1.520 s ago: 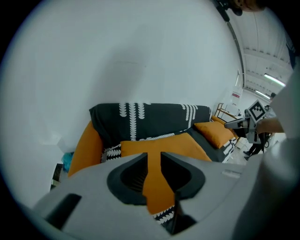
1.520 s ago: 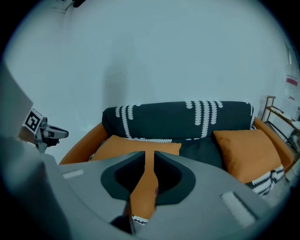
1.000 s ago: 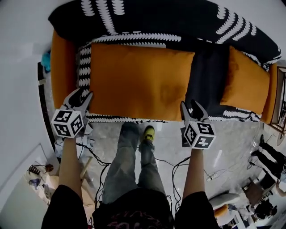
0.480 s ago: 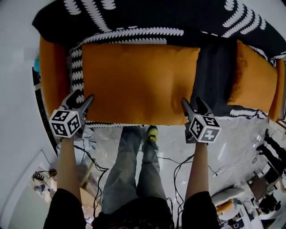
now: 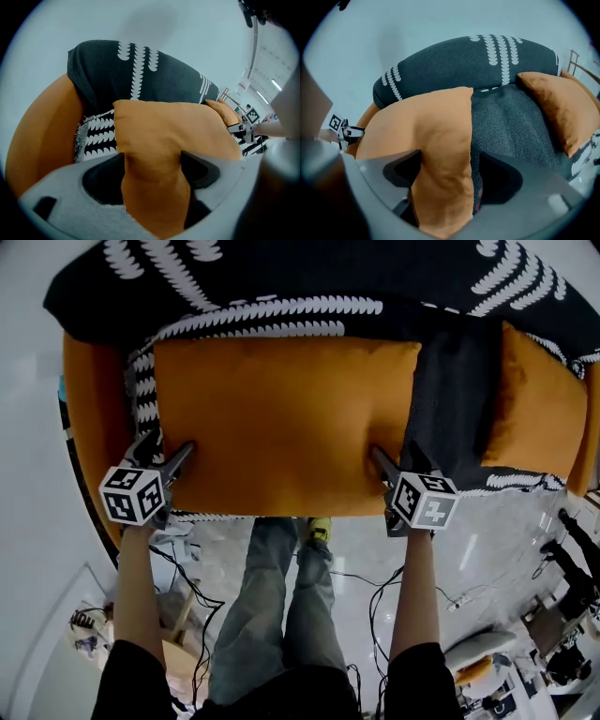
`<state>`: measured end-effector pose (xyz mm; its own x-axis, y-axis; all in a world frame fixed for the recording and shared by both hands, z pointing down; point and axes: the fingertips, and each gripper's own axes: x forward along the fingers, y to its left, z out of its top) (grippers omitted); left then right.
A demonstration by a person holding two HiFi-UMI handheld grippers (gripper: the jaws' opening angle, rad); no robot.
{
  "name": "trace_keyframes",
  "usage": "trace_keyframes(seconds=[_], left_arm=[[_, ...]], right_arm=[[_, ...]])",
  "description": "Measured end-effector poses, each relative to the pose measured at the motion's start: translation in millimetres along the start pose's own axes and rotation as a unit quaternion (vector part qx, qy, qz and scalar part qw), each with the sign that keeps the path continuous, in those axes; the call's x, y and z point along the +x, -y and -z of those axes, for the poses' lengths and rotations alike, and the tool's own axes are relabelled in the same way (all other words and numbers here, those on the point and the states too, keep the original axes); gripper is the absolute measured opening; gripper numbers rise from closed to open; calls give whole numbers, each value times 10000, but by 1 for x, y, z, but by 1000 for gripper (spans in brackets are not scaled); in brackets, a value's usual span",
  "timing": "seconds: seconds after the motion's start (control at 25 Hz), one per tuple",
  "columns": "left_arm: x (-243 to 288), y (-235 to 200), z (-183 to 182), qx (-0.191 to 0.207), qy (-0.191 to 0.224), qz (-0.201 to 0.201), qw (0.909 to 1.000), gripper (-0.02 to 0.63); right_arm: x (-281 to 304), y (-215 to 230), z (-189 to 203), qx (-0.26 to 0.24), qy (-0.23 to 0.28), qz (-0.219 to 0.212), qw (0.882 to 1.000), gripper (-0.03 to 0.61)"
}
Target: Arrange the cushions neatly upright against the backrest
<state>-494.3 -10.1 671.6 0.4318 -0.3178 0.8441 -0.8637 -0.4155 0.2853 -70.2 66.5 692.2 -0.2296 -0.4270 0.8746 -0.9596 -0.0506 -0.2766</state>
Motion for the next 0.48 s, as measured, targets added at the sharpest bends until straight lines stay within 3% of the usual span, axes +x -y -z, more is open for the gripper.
trace_keyframes(seconds=[0.32,0.48], left_arm=[[18,-6,1,-216,-53,242,9995,405],[23,-1,2,-258,-95,421,9987,345]], right_arm=[[17,-3,2,509,-189,-482,9974,391],[18,-10,0,428,-207,-511,9976,332]])
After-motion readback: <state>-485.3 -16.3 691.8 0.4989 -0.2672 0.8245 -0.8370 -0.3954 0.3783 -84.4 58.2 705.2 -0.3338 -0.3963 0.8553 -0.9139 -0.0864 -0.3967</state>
